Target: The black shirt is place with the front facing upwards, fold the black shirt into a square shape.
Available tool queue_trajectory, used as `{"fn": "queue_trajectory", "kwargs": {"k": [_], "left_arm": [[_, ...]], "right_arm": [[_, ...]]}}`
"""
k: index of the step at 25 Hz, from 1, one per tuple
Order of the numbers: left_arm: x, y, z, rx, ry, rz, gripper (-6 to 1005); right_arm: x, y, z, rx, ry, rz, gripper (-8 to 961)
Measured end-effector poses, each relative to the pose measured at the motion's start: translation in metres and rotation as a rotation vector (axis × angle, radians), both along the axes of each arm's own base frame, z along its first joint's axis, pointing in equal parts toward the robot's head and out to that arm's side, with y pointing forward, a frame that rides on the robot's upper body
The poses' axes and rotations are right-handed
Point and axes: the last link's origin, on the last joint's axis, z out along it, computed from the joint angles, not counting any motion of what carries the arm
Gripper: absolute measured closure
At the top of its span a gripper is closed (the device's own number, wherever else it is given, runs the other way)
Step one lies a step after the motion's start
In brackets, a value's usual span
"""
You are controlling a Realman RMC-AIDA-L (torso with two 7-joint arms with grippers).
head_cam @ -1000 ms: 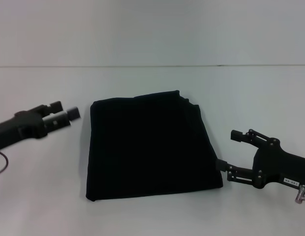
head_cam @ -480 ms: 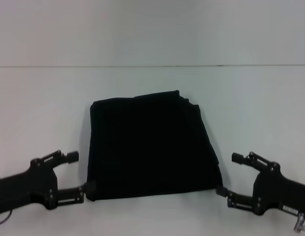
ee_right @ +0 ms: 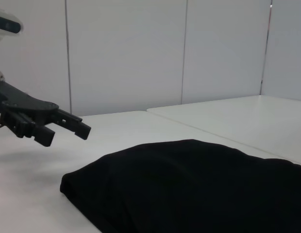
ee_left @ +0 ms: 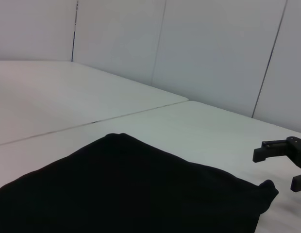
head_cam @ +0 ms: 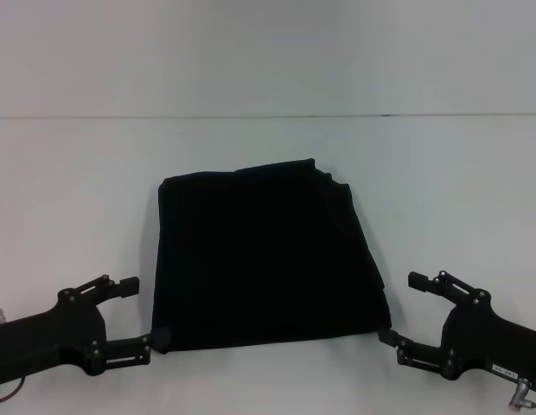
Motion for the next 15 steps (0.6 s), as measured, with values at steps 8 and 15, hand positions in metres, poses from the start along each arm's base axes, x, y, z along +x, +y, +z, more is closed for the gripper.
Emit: {"fn": "queue_trajectory", "kwargs": {"k": [8, 15], "left_arm": [[-0.0001, 0.0003, -0.0002, 0.001, -0.001, 0.001, 52], [0.0004, 0.0011, -0.0007, 0.002, 0.001, 0.000, 52]], "right_arm": [[-0.0024, 0.0042, 0.0020, 0.009, 0.008, 0.003, 25], [-0.0032, 0.0056, 0.0023, 0.012, 0.011, 0.002, 25]]}}
